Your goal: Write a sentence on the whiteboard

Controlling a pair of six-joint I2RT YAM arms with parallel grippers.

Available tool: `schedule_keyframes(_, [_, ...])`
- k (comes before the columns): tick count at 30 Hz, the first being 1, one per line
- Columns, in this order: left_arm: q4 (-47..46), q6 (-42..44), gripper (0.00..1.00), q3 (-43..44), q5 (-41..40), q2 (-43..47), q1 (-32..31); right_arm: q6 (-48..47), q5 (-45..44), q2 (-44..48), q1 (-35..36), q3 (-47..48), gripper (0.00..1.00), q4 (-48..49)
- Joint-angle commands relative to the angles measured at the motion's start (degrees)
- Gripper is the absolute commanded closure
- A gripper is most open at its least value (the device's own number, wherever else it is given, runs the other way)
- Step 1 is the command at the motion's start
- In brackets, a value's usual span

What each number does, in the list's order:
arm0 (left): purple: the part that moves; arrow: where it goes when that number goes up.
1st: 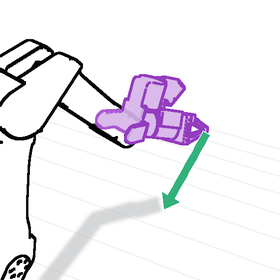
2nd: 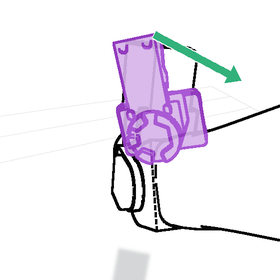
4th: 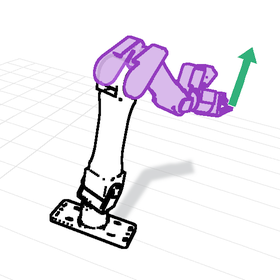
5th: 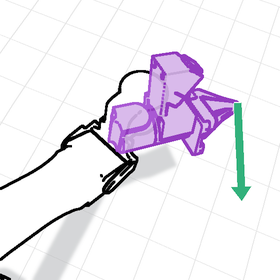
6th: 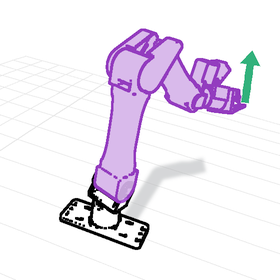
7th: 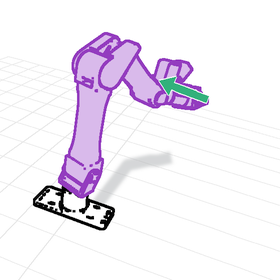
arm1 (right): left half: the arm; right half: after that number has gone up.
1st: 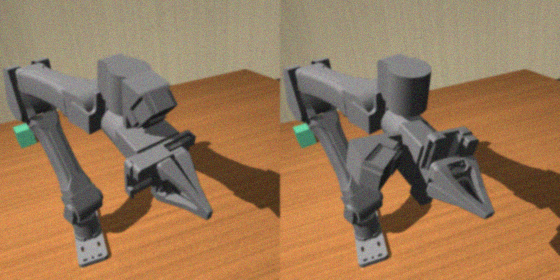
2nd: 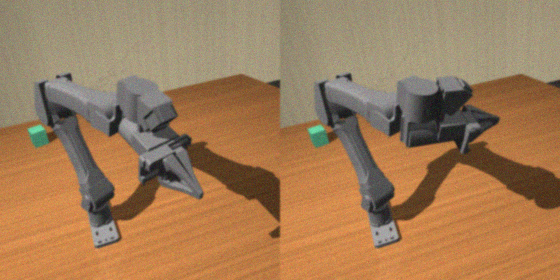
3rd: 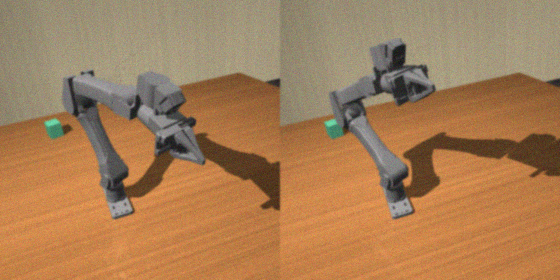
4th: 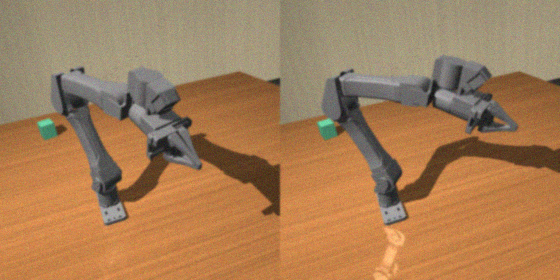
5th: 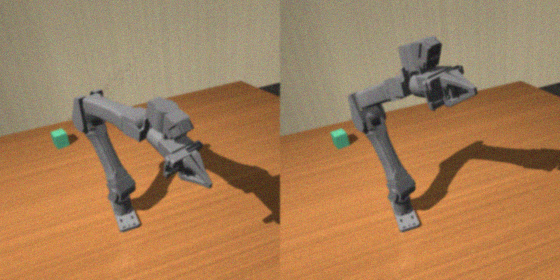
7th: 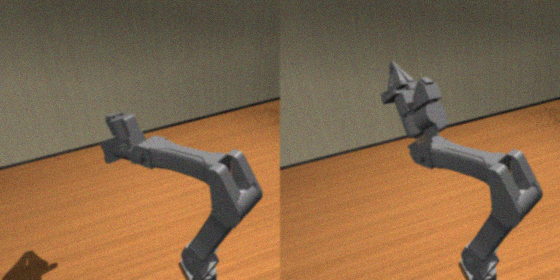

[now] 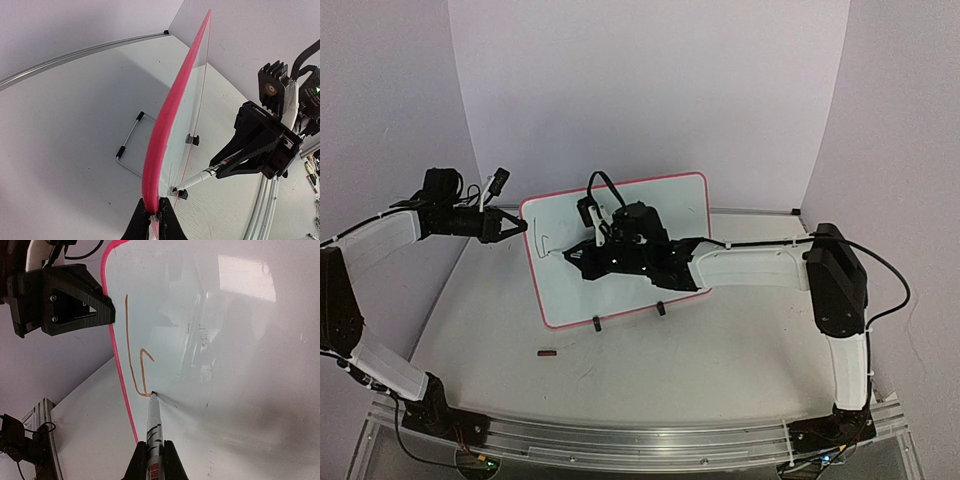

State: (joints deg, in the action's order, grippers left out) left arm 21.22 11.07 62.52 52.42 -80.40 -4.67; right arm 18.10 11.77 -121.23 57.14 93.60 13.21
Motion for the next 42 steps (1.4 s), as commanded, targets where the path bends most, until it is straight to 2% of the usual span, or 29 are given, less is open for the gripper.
schedule_keyframes(1, [1.18,1.61,1.0,0.85,-2.5,0.42,0.1,-0.8,-3.83,2.57,-0.81,1.85,1.0,0.26])
schedule_keyframes(42, [1.54,1.84,1.0,1.12,-2.63,0.15,0.06,-0.1,-2.35,3.41,-0.81,3.16,1.0,4.25])
